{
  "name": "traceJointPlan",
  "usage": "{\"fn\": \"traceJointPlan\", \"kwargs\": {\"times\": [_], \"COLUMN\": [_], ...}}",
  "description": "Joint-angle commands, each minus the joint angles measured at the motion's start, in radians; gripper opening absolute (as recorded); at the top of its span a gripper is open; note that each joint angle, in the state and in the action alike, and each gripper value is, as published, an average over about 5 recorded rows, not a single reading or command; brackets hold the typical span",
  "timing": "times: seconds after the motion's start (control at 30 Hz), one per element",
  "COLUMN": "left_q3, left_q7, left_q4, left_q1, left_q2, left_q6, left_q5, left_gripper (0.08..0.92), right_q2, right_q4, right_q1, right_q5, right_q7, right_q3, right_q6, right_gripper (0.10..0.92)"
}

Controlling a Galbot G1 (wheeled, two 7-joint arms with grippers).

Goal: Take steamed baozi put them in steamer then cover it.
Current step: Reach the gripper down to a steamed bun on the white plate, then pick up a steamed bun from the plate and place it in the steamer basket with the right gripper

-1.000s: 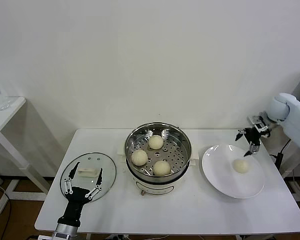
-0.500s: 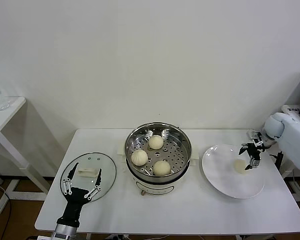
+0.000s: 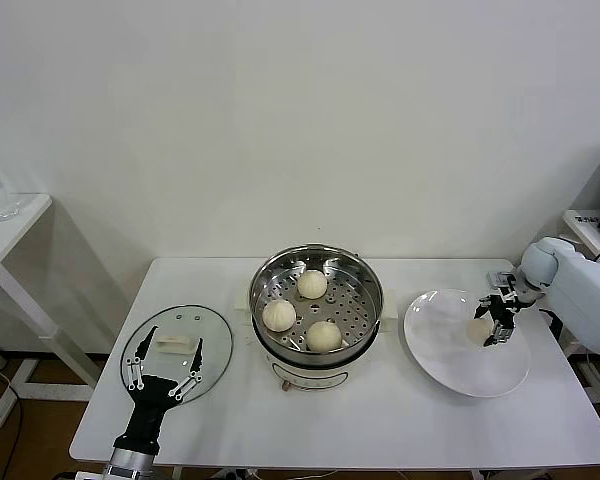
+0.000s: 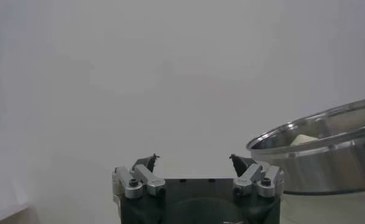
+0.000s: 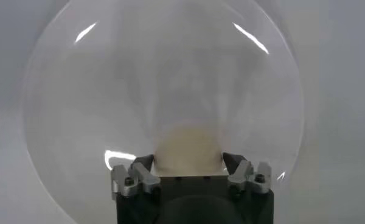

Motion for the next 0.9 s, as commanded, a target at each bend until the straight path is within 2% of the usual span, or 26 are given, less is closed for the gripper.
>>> {"fn": "traceJointPlan", "kwargs": {"times": [0.03,0.27,0.47,0.67,0.9], "left_q3": [0.001,0.009,0.017,0.02,0.023], "left_q7": [-0.001,-0.001,-0.001,-0.002,-0.004], "left_q4": [-0.002,-0.004,-0.008,-0.013,-0.017], "left_q1": [-0.001,-0.005,-0.008,-0.007,-0.007], "left_q2": [0.002,0.006,0.01,0.016,0.018], "left_q6": [0.001,0.004,0.005,0.005,0.004], "left_q5": [0.0,0.0,0.001,0.002,0.002], "left_gripper": [0.823,0.823,0.823,0.823,0.823], "right_q2": [-0.006,-0.049,-0.023,0.064,0.18], "right_q4": [0.02,0.166,0.362,0.521,0.633], "right_q1": [0.022,0.213,0.514,0.715,0.793], "right_q5": [0.014,0.12,0.356,0.567,0.677], "right_q7": [-0.005,-0.13,-0.223,-0.206,-0.166], "right_q3": [-0.008,-0.133,-0.4,-0.573,-0.653], "right_q6": [-0.007,-0.033,-0.106,-0.194,-0.24], "right_gripper": [0.699,0.659,0.654,0.654,0.653]}}
